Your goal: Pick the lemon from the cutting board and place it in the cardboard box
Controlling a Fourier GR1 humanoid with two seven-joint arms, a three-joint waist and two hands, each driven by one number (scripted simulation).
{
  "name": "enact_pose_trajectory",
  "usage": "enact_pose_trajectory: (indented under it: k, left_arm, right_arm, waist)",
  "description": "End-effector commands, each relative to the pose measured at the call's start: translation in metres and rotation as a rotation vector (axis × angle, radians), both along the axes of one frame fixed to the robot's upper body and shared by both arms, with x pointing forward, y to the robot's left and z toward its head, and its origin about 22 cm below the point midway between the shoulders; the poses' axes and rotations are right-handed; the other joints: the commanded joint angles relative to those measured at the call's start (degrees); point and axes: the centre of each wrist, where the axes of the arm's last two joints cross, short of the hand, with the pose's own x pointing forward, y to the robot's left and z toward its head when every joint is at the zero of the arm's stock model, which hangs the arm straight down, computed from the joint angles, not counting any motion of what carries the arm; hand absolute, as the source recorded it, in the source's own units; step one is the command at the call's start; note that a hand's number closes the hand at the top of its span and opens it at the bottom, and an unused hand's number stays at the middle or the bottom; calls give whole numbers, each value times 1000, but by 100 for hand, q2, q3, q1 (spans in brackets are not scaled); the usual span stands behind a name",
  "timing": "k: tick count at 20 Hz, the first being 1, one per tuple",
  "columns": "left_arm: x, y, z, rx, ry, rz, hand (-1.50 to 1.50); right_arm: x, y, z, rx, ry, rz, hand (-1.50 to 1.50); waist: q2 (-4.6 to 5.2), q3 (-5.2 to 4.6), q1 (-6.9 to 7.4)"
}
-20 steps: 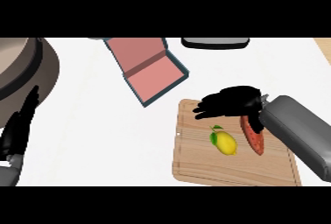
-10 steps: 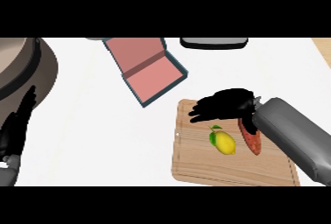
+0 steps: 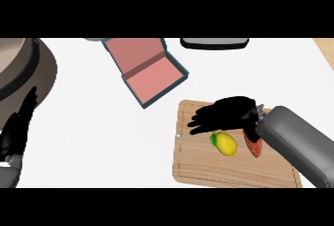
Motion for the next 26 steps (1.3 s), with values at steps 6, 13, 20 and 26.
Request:
enact_pose_trajectory:
  k: [6,13,20,26]
  left_arm:
    - [2,2,2,-4,8,1,0]
    - [10,-8,9,3,-16,-1,0]
    - [-11,-3,-14,-4,11,-9,0]
    - [-8,7,-2,-4,12,20,0]
  right_arm:
    - [-22,4,4,-110,37,12,-150]
    - [-42,1,-47,-160,12,-28,-150]
    - [-29,13,-40,59,-117,-45,150]
    - [-9,-28,-47,105,-181,-593,150]
  waist:
    - [24,22,-3]
    - [29,25,2]
    - [32,25,25]
    - [8,27,-162]
